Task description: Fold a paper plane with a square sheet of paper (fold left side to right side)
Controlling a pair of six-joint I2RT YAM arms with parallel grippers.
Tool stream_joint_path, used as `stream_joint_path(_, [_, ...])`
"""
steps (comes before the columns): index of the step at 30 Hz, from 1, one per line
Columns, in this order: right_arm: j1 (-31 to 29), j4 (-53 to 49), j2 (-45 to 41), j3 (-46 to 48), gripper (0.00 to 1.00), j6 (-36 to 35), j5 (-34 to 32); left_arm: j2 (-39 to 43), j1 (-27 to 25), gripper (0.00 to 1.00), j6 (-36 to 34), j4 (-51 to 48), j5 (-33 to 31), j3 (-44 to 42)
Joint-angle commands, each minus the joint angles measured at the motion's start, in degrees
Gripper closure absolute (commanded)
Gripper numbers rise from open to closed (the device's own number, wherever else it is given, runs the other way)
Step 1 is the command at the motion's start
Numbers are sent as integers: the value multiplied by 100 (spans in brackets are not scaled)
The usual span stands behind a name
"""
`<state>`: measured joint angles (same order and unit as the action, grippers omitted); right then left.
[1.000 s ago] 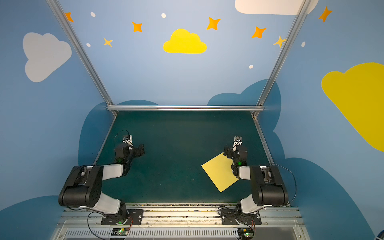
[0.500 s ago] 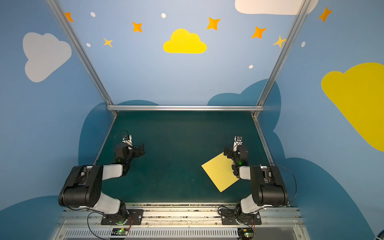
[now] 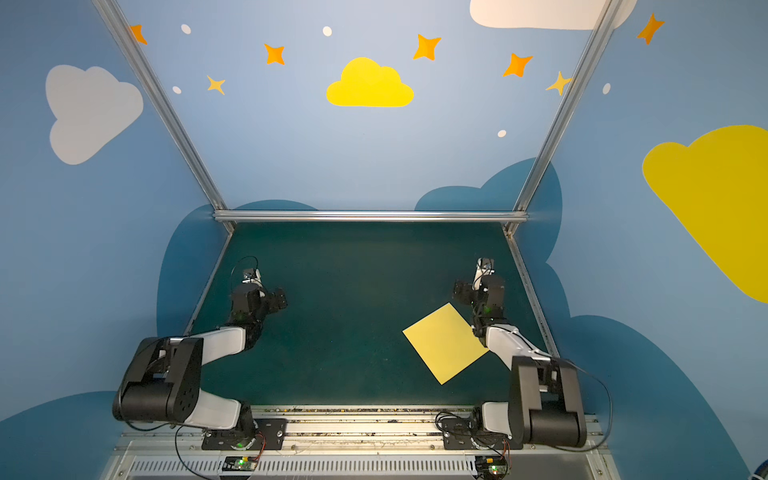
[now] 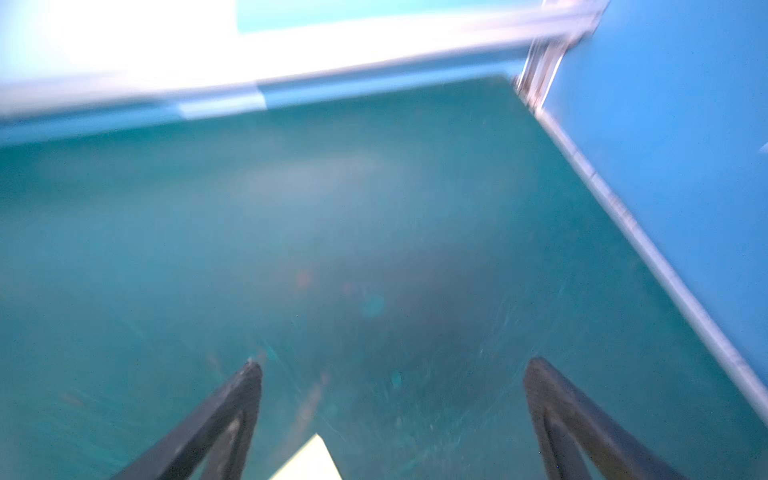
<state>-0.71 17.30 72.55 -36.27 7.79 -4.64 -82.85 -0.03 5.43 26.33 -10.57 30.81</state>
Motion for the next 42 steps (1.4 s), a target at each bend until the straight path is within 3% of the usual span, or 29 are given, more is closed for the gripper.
stream_joint_path(1, [54, -2056, -568, -196, 3, 985, -210, 273, -23, 0, 533, -1393, -601, 558])
stream_joint_path(4, [205, -2889, -1046, -200, 3, 1981, -92, 401, -185, 0, 808, -2087, -649, 811])
stream_joint_path(7, [283, -3528, -1359, -150, 3, 2306, 304, 593, -615, 0, 631, -2661, -872, 1040])
stream_joint_path(9, [289, -3864, -1610, 27, 3, 2530, 459, 757, -777, 0, 971, -3403, -961, 1295])
stream_joint_path(17, [352, -4674, -1897, 468, 3, 3332, 566, 1664, -859, 0, 2129, -5015, 130, 1843])
stream_joint_path(24, [409, -4900, -1634, 741, 3, 4042, 191, 2400, -884, 0, 2372, -4992, 1065, 1560])
stream_joint_path(35, [424, -4974, -838, 622, 3, 4028, 242, 2127, -915, 0, 2300, -5177, 1593, 1613])
stream_joint_path(42, [427, -4845, 121, 96, 3, 3773, 406, 2108, -938, 0, 2368, -5022, 1715, 1551])
